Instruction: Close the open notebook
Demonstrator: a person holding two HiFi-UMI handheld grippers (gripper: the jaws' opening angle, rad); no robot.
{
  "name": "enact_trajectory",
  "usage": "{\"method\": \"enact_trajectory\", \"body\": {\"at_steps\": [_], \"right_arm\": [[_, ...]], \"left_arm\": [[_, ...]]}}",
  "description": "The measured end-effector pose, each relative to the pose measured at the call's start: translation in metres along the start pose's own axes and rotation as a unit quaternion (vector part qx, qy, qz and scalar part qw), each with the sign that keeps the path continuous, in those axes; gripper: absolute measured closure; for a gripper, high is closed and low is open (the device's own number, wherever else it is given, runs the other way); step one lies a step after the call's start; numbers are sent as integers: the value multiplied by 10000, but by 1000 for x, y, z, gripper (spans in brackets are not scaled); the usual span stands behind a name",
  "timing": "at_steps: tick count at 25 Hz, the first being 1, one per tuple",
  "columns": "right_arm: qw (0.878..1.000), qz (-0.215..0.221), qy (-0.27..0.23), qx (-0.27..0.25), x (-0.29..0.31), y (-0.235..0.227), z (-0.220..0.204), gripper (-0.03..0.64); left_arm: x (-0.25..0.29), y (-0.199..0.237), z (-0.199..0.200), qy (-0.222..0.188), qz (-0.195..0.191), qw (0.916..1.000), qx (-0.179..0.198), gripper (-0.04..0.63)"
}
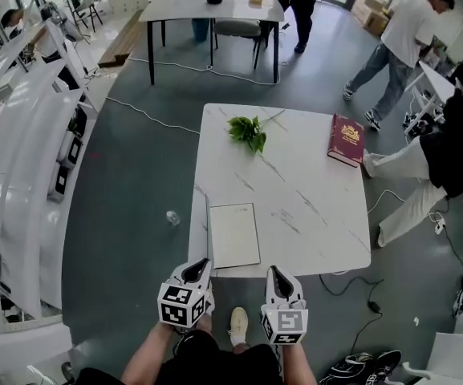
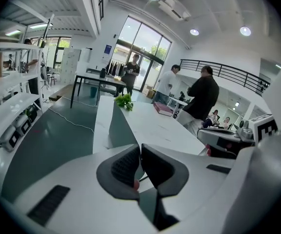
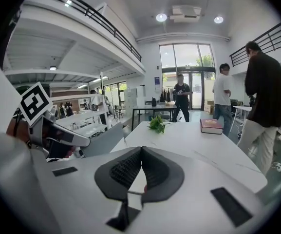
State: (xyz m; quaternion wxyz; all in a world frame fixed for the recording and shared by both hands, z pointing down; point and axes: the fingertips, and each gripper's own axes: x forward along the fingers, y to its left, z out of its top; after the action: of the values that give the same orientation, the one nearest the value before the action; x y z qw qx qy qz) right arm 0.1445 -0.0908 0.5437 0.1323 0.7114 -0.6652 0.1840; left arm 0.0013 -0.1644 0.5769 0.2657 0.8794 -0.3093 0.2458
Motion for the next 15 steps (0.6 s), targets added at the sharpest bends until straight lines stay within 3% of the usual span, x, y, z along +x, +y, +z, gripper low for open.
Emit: {"method": "enact_trajectory", "body": {"at_steps": [15], "right_arm": [[9979, -549, 19, 349, -22, -42, -13, 600]], "left_arm": [[47, -58, 4, 271, -626, 9967, 433, 560]]}}
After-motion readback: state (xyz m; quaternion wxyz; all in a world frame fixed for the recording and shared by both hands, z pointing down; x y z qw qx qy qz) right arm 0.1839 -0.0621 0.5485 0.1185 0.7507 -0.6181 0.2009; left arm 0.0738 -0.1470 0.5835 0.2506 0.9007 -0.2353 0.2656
